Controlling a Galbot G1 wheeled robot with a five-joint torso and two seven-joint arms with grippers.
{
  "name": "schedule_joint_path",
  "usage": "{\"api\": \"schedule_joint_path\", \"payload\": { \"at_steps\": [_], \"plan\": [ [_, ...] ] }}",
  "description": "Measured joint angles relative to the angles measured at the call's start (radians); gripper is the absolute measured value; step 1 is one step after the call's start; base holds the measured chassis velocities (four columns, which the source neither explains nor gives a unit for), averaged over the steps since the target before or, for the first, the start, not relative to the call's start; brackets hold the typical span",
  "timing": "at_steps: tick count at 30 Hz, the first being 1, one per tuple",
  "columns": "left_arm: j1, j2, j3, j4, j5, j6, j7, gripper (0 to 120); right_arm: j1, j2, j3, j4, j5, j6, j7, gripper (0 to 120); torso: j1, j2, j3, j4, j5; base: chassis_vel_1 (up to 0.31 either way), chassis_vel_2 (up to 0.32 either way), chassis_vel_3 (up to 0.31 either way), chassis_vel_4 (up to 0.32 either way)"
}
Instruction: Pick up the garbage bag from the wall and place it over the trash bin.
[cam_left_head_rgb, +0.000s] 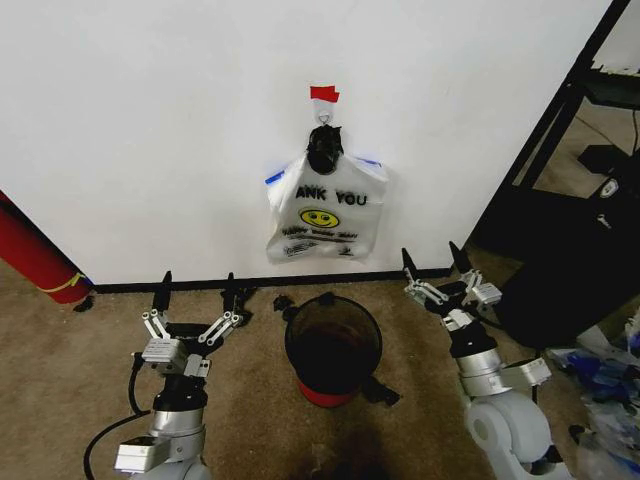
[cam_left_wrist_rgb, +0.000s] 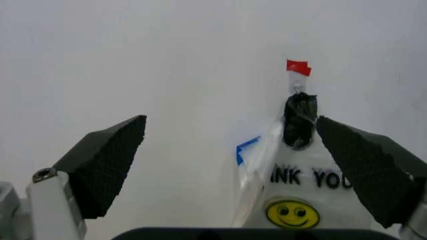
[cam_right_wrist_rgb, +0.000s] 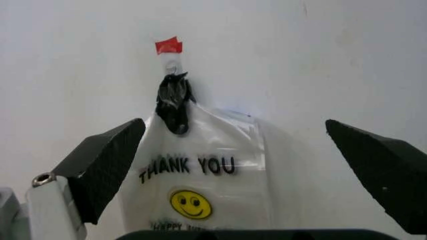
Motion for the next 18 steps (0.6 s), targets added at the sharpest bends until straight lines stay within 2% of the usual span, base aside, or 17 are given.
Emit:
{"api": "schedule_joint_path", "payload": {
  "at_steps": [18],
  "plan": [
    [-0.003, 0.004, -0.001, 0.008, -0.001, 0.002, -0.001, 100, 0.022, 0.013, -0.047, -0.020, 0.053, -0.011, -0.025, 100, 0.000, 0.000, 0.000, 0.0000, 0.0000, 0.000, 0.000, 0.000, 0.000]
  ]
}}
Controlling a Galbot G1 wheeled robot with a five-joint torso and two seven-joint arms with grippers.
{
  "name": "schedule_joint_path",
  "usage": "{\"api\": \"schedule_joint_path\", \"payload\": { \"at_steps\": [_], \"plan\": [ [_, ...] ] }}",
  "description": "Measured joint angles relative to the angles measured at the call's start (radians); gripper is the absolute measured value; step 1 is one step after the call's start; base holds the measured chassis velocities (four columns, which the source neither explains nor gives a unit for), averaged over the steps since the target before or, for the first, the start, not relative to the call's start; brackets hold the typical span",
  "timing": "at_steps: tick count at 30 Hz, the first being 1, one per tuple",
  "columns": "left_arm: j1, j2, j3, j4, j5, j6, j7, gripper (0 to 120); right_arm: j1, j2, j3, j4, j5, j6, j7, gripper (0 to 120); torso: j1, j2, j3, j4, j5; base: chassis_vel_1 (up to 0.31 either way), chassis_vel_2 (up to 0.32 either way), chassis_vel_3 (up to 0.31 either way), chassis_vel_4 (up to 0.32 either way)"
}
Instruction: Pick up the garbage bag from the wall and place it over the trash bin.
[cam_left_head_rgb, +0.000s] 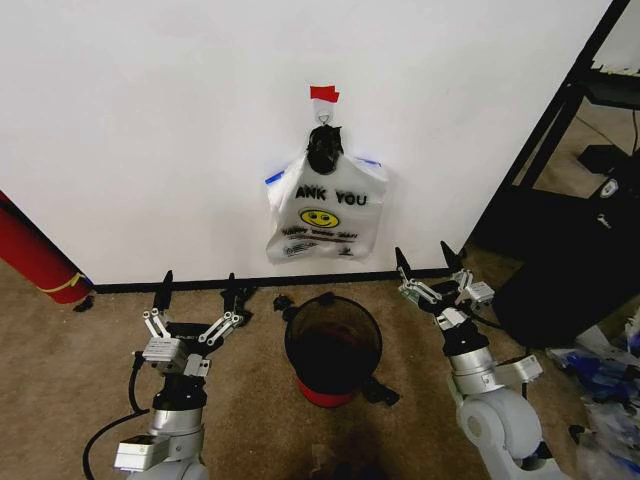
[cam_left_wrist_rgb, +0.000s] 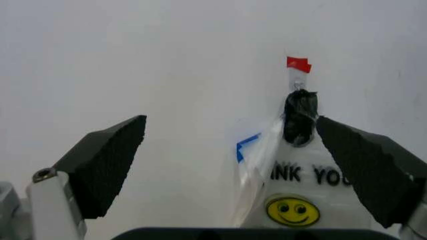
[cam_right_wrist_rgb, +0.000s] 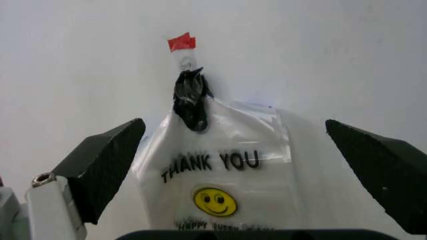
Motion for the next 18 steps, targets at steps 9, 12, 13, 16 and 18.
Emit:
{"api": "schedule_joint_path", "payload": {
  "at_steps": [9, 12, 13, 16, 18],
  "plan": [
    [0.003, -0.014, 0.011, 0.008, 0.023, -0.002, 0.002, 100, 0.109, 0.006, -0.108, -0.051, 0.257, -0.032, -0.006, 100, 0.000, 0.000, 0.000, 0.0000, 0.0000, 0.000, 0.000, 0.000, 0.000],
    [0.005, -0.015, 0.012, 0.008, 0.030, -0.002, 0.005, 100, 0.165, 0.017, -0.153, -0.082, 0.368, -0.053, -0.006, 100, 0.000, 0.000, 0.000, 0.0000, -0.0001, 0.000, 0.000, 0.000, 0.000],
    [0.006, -0.015, 0.012, 0.007, 0.032, -0.002, 0.008, 100, 0.199, 0.023, -0.175, -0.105, 0.416, -0.063, -0.006, 100, 0.000, 0.000, 0.000, 0.0001, -0.0001, 0.000, 0.000, 0.000, 0.000],
    [0.006, -0.011, 0.006, 0.002, 0.034, 0.002, 0.012, 100, 0.306, 0.048, -0.232, -0.194, 0.517, -0.083, -0.006, 100, 0.000, 0.000, 0.000, 0.0002, -0.0001, 0.000, 0.000, 0.000, 0.000],
    [0.006, -0.009, 0.001, 0.002, 0.034, 0.003, 0.012, 100, 0.341, 0.058, -0.248, -0.226, 0.547, -0.088, -0.008, 100, 0.000, 0.000, 0.000, 0.0000, -0.0002, 0.000, 0.000, 0.000, 0.000]
  ]
}}
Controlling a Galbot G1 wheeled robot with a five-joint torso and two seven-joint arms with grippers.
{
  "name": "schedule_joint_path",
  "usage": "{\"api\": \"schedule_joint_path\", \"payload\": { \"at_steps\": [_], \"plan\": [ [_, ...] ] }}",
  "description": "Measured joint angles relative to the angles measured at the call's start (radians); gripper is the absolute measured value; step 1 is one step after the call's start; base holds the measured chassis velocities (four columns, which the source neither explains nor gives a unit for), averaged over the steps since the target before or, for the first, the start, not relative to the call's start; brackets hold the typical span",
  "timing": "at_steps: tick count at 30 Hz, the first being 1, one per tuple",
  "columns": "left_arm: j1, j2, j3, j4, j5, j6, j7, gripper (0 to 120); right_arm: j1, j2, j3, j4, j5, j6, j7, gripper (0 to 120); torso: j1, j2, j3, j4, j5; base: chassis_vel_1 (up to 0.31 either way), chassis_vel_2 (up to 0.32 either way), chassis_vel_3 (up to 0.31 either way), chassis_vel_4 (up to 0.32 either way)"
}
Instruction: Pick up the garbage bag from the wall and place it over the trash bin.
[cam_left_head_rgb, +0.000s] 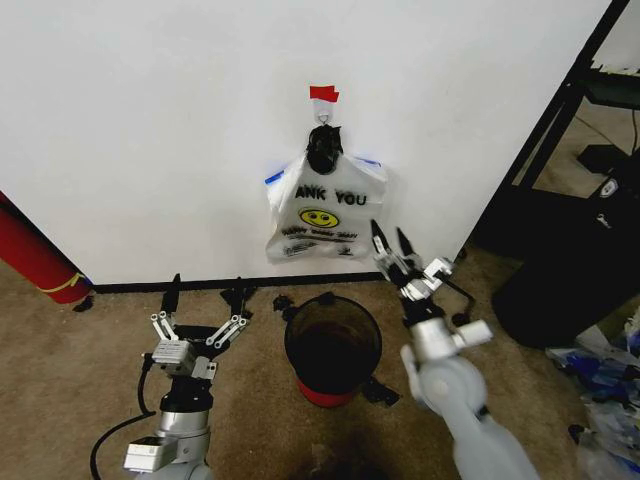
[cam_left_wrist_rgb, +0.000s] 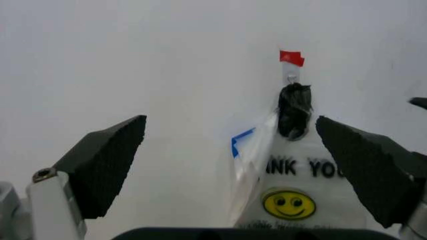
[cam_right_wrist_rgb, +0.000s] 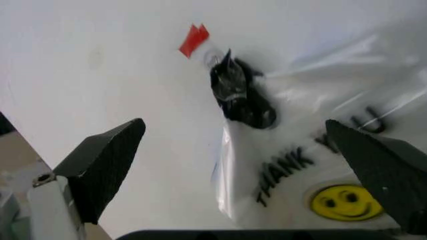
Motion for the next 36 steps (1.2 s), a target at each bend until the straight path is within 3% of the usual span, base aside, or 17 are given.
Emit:
{"api": "schedule_joint_path", "payload": {
  "at_steps": [6, 15, 36],
  "plan": [
    [-0.005, 0.013, -0.023, 0.016, -0.004, 0.004, -0.011, 100, 0.208, 0.088, -0.056, -0.222, 0.127, -0.021, -0.044, 100, 0.000, 0.000, 0.000, 0.0001, -0.0001, 0.000, 0.000, 0.000, 0.000],
    [-0.028, 0.029, -0.039, 0.055, -0.026, 0.013, -0.021, 100, 0.421, 0.201, -0.064, -0.505, 0.108, -0.016, -0.169, 100, 0.000, 0.000, 0.000, 0.0001, -0.0002, 0.000, 0.000, 0.000, 0.000],
    [-0.033, 0.036, -0.046, 0.064, -0.038, 0.011, -0.027, 100, 0.476, 0.257, -0.026, -0.637, 0.034, -0.008, -0.210, 100, 0.000, 0.000, 0.000, 0.0000, 0.0002, 0.000, 0.000, 0.000, 0.000]
  ]
}}
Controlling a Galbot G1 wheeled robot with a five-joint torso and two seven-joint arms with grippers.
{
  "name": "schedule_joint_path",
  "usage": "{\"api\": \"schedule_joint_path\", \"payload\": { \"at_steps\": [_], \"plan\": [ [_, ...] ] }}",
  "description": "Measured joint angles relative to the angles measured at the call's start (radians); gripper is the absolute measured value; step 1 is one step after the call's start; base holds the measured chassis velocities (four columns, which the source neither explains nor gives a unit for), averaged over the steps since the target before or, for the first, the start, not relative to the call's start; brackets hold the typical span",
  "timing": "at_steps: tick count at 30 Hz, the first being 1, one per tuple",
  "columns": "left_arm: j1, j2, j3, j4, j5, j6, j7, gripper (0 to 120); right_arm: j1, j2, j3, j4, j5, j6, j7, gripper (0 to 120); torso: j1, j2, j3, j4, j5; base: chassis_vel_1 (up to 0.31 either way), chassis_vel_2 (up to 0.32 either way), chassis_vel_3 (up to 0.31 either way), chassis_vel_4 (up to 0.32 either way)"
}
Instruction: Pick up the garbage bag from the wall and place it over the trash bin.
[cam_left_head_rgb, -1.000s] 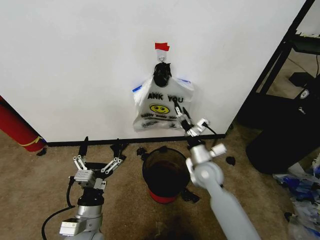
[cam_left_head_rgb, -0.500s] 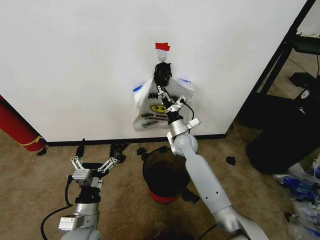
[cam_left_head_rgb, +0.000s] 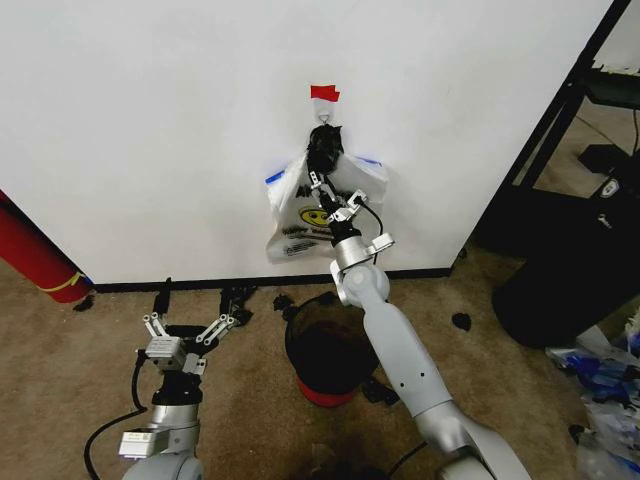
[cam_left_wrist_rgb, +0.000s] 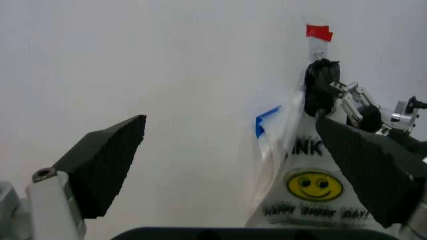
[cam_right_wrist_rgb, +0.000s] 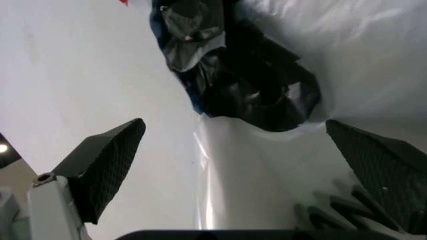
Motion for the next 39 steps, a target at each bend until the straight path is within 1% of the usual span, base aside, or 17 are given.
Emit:
{"api": "schedule_joint_path", "payload": {
  "at_steps": [9, 26, 28, 33, 34, 39],
  "plan": [
    [0.008, -0.002, -0.008, -0.002, -0.001, -0.010, -0.002, 100, 0.018, -0.001, 0.011, -0.031, -0.005, 0.000, -0.013, 100, 0.000, 0.000, 0.000, 0.0000, 0.0000, 0.000, 0.000, 0.000, 0.000],
    [0.010, -0.006, -0.006, -0.003, 0.002, -0.015, -0.002, 100, 0.033, -0.002, 0.008, -0.022, -0.001, 0.000, -0.064, 99, 0.000, 0.000, 0.000, 0.0000, 0.0000, 0.000, 0.000, 0.000, 0.000],
    [0.010, -0.006, -0.006, -0.004, 0.002, -0.015, -0.002, 100, 0.033, -0.002, 0.008, -0.021, -0.001, 0.000, -0.067, 95, 0.000, 0.000, 0.000, 0.0000, 0.0000, 0.000, 0.000, 0.000, 0.000],
    [0.009, -0.005, -0.006, -0.005, 0.003, -0.014, -0.002, 100, 0.037, -0.002, 0.010, -0.027, -0.001, 0.000, -0.076, 76, 0.000, 0.000, 0.000, 0.0000, 0.0000, 0.000, 0.000, 0.000, 0.000],
    [0.009, -0.005, -0.006, -0.005, 0.003, -0.014, -0.002, 100, 0.037, -0.002, 0.010, -0.027, -0.001, 0.000, -0.076, 76, 0.000, 0.000, 0.000, 0.0000, 0.0000, 0.000, 0.000, 0.000, 0.000],
    [0.009, -0.003, -0.007, -0.005, 0.003, -0.014, -0.002, 100, 0.030, -0.002, 0.009, -0.031, -0.001, 0.000, -0.085, 54, 0.000, 0.000, 0.000, 0.0000, 0.0000, 0.000, 0.000, 0.000, 0.000]
  ]
}}
